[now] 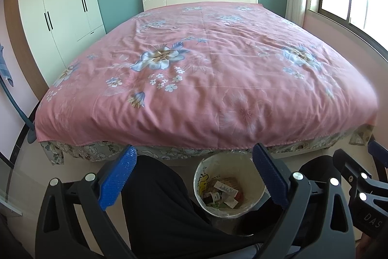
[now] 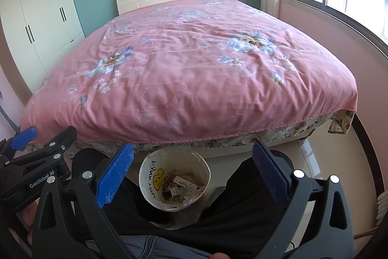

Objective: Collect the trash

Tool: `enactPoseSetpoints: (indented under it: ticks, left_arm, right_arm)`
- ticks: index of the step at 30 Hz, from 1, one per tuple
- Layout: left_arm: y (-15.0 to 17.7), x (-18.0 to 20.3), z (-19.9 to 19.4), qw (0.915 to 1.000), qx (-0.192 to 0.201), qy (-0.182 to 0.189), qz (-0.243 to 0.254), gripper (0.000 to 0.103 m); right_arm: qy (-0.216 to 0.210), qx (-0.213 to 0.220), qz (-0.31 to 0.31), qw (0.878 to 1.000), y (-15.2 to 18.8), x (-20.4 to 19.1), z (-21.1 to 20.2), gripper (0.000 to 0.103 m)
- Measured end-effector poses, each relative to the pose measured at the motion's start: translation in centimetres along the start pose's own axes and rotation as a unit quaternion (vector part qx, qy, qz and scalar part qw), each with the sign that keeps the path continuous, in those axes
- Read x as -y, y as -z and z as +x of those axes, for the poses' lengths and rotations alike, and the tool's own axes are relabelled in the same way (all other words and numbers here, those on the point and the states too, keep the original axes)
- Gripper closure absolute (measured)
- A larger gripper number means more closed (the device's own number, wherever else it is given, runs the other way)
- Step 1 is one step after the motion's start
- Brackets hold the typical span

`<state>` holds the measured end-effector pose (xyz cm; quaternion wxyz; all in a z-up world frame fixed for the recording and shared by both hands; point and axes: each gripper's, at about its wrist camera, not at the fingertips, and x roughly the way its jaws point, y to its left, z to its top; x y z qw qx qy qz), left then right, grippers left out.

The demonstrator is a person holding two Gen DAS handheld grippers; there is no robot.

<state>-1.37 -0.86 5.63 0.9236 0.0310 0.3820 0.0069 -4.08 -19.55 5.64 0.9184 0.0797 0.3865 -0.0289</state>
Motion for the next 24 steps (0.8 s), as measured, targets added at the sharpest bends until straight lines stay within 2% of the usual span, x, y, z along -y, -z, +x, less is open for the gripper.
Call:
enactPoseSetpoints:
  ticks: [14,18,24]
  left_arm:
    - [0.27,0.53,-0.20,0.9998,0.011,-0.005,0.013,0.005]
    - [0.18,0.31,0.01,0.9999,0.004,0.007,0.013,0.005]
    - [0.17,0.39,0.09,0.9999,0.002,0.008,0.014,0.005]
  right_arm:
    - [-0.007,-0.004,0.001,1.000,0.23,0.45,0.18,0.007]
    - [-0.009,-0.004,0.002,1.000,0.29,0.48,0.22,0.007]
    - [-0.009,-0.006,0.003,1.000,0.35,0.56,0.23,0.007]
